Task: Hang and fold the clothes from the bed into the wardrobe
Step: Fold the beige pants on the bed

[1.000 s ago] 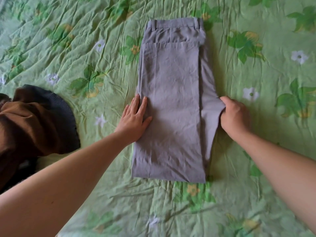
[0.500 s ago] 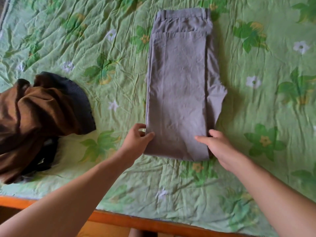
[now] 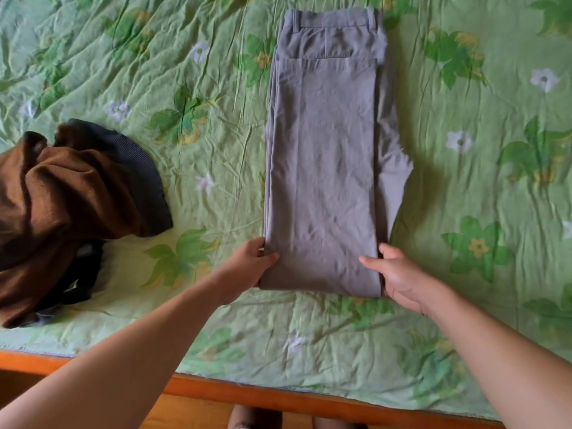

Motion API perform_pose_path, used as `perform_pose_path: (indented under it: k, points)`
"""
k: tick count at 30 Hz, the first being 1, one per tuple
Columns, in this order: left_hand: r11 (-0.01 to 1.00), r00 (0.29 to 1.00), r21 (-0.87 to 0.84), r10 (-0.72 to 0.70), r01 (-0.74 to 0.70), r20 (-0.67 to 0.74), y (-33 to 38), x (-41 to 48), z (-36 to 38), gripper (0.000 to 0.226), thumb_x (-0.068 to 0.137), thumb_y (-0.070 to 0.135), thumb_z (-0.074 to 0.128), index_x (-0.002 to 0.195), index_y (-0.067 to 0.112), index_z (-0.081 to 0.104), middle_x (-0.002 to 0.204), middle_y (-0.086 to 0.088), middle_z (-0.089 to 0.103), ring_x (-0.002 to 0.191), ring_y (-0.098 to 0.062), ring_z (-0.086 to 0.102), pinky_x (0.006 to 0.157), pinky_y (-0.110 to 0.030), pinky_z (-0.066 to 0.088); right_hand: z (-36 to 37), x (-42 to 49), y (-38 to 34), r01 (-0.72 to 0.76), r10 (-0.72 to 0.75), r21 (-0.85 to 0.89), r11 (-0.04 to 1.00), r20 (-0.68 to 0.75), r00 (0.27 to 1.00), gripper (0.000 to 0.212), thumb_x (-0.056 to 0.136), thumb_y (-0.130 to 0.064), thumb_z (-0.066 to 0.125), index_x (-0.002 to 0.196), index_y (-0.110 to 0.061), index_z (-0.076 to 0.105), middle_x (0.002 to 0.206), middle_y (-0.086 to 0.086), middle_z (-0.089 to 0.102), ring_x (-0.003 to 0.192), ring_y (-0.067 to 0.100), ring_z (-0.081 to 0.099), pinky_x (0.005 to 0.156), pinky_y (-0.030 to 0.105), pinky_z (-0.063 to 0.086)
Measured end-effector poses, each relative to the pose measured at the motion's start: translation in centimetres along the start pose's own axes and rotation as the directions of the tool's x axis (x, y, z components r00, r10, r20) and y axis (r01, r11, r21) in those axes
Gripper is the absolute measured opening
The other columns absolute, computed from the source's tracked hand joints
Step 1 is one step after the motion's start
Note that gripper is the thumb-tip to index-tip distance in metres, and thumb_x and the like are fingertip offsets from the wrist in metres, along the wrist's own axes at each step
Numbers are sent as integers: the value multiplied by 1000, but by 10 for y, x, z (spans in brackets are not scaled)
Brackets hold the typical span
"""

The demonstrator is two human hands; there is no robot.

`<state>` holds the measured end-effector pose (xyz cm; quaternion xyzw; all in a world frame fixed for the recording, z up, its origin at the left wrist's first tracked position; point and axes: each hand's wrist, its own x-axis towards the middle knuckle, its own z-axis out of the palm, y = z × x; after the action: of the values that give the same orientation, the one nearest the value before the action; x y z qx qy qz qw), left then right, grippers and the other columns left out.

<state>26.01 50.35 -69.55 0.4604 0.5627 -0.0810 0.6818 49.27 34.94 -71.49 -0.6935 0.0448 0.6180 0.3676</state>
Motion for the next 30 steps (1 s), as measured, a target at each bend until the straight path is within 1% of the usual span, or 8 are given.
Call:
perform_pose_path:
  k: [5, 9, 14, 17, 22, 25, 28, 30]
  points:
    - [996, 999, -78, 44, -45, -11, 46, 25, -15, 18, 100, 17, 59, 110, 4, 65, 101, -13, 70, 89, -24, 68, 82, -41, 57, 1, 18, -63, 2, -2, 87, 996, 3, 1000, 62, 90, -5, 67, 144, -21, 41, 117, 10, 72, 106, 28, 69, 85, 49, 54]
    - [972, 980, -150, 165, -181, -115, 121, 76, -25, 10, 99, 18, 61, 102, 9, 63, 91, -13, 59, 79, -24, 59, 74, -38, 51, 22, 56, -150, 193, -183, 142, 971, -79, 980, 78, 91, 0, 66, 157, -7, 24, 142, 13, 54, 115, 27, 62, 98, 47, 50]
    - [947, 921, -137, 236, -290, -310, 203, 142, -30, 26, 97, 19, 64, 118, 4, 63, 96, -17, 66, 77, -25, 61, 65, -37, 49, 49, 108, -242, 440, -442, -55, 896, -193, 876, 37, 95, -8, 64, 130, -3, 55, 122, 16, 67, 107, 32, 66, 97, 48, 53]
    - [939, 869, -37, 300, -341, -394, 232, 164, -33, 23, 95, 16, 65, 116, 9, 65, 106, -16, 72, 78, -23, 66, 62, -35, 54, 54, 128, -271, 485, -542, -248, 838, -284, 791, 8, 95, -18, 62, 95, -11, 58, 90, 10, 63, 83, 25, 58, 73, 35, 48]
    - [888, 803, -49, 389, -457, -451, 282, 183, -50, 24, 94, 13, 65, 118, 12, 65, 104, -8, 72, 84, -21, 72, 69, -31, 60, 52, 143, -319, 577, -666, -337, 744, -314, 676, 21, 94, -22, 61, 91, -2, 58, 80, 12, 60, 74, 23, 54, 65, 35, 42]
    - [896, 807, 31, 413, -443, -421, 302, 201, -56, 24, 94, 10, 66, 118, 12, 65, 106, -9, 72, 88, -23, 70, 71, -31, 57, 47, 160, -341, 515, -682, -482, 709, -284, 674, 19, 95, -23, 59, 80, -14, 51, 77, 5, 55, 76, 23, 53, 62, 33, 36]
    - [902, 787, 191, 432, -388, -440, 307, 215, -59, 36, 93, 14, 67, 128, 12, 61, 111, -6, 69, 95, -22, 67, 78, -29, 55, 43, 176, -348, 418, -692, -651, 634, -235, 683, 15, 98, -26, 56, 101, -11, 57, 94, 9, 62, 89, 30, 61, 65, 30, 38]
    - [867, 731, 314, 496, -387, -468, 306, 214, -60, 53, 93, 17, 66, 143, 14, 49, 120, -4, 62, 105, -21, 63, 88, -31, 53, 42, 175, -346, 369, -778, -792, 486, -200, 596, 39, 98, -25, 56, 133, -11, 49, 121, 15, 61, 104, 36, 61, 75, 33, 41]
